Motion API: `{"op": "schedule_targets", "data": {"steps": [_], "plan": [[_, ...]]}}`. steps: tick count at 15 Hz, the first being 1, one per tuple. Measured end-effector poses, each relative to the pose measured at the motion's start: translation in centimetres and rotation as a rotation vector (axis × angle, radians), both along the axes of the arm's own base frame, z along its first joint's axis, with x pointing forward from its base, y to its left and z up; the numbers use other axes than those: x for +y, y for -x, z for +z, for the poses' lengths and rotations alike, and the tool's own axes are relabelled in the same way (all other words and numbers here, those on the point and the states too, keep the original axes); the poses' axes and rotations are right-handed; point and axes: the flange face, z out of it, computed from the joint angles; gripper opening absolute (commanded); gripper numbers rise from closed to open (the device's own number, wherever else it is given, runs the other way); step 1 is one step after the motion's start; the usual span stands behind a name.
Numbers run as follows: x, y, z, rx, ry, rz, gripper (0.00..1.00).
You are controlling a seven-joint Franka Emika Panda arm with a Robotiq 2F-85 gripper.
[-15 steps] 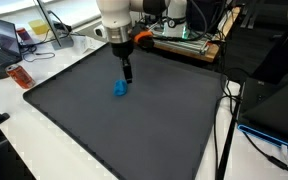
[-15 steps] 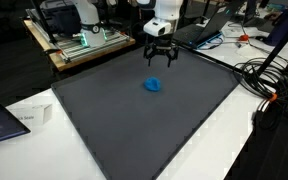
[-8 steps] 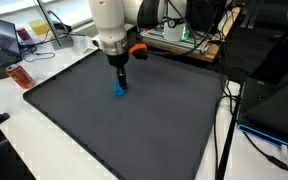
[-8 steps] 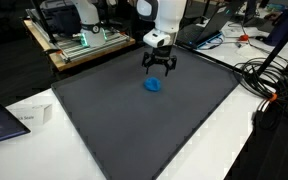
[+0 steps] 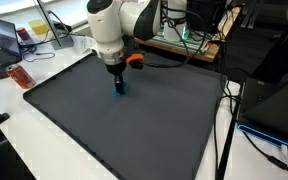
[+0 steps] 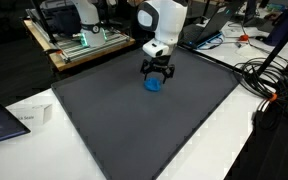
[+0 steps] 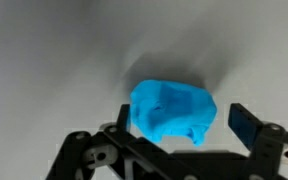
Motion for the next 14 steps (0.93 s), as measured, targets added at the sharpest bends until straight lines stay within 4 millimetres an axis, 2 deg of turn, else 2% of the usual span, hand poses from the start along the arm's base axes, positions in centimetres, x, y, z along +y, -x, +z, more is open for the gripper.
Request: {"op": "schedule_targets", "data": {"steps": [4, 5, 6, 9, 14], "plan": [[-0.5, -0.3, -1.3, 0.011, 0.012, -0.017, 1.0], [-0.6, -0.3, -1.6, 0.014, 0.014, -0.02, 0.92], [-0.8, -0.3, -1.9, 0.018, 0.017, -0.021, 0.74], [-0.9, -0.5, -2.2, 0.022, 0.02, -0.022, 0.52], [-0.8, -1.1, -1.5, 0.034, 0.023, -0.025, 0.23]]}}
